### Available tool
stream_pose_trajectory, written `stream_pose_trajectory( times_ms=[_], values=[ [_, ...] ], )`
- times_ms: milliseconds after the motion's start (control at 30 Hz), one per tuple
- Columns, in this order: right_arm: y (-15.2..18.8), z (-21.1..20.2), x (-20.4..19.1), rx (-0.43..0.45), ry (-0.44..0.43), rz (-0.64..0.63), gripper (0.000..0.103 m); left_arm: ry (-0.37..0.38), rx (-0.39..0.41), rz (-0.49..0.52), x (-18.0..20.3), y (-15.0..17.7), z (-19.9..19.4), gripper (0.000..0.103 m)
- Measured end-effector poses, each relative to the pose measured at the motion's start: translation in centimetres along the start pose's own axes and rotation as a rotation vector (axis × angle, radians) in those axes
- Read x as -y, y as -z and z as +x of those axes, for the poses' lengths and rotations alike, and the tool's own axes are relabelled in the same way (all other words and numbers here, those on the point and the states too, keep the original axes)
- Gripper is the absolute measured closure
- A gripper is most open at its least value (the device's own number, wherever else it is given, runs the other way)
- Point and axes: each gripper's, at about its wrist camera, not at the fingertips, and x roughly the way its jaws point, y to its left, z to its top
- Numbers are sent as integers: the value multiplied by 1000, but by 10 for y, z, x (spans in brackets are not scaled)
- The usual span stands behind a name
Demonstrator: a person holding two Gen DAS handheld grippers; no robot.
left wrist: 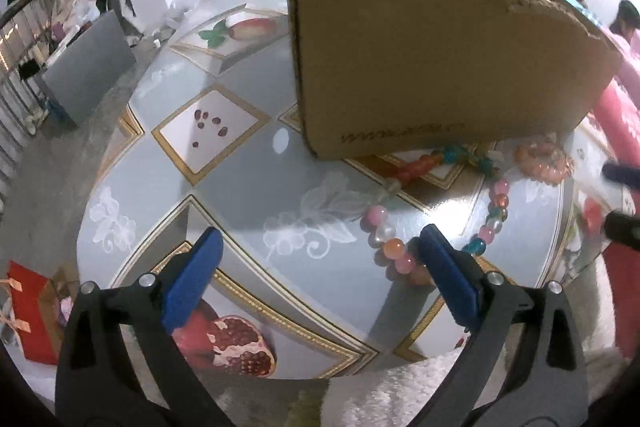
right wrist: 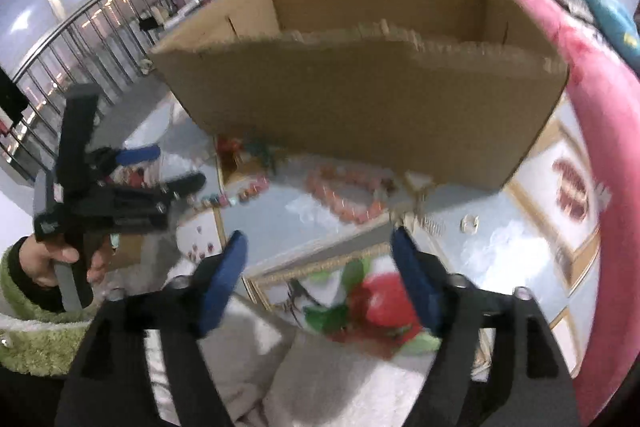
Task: Organize jewelry
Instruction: 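Grasp the multicolour bead bracelet with the right tool while the left tool grips it too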
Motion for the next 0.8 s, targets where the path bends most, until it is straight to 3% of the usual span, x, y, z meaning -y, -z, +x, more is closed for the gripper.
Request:
stream_pose_trajectory(
  times_ms=[100, 233, 400, 567, 600, 633, 800],
  values=[
    [-3, -10, -6, 74, -24, -38, 24, 18, -2, 18, -2, -2, -2, 8],
    [-2, 3, -6, 52, -89, 5, 25, 25, 1, 19, -10, 0, -1, 8],
    [-6, 30, -11, 3, -160, 58, 55, 20, 13, 41, -7, 4, -8, 7],
    [-16, 50, -15, -25, -172, 79, 69, 105, 104, 41, -8, 7, -25, 9],
    [-19, 54, -16, -28, -170, 74, 71, 110, 119, 42, -7, 6, -27, 16],
    [-20, 57, -18, -30, -165, 68, 73, 118, 125, 46, -7, 5, -27, 30],
    [-27, 71, -28, -38, -103, 17, 79, 159, 90, 64, -1, 1, -16, 52]
  ],
)
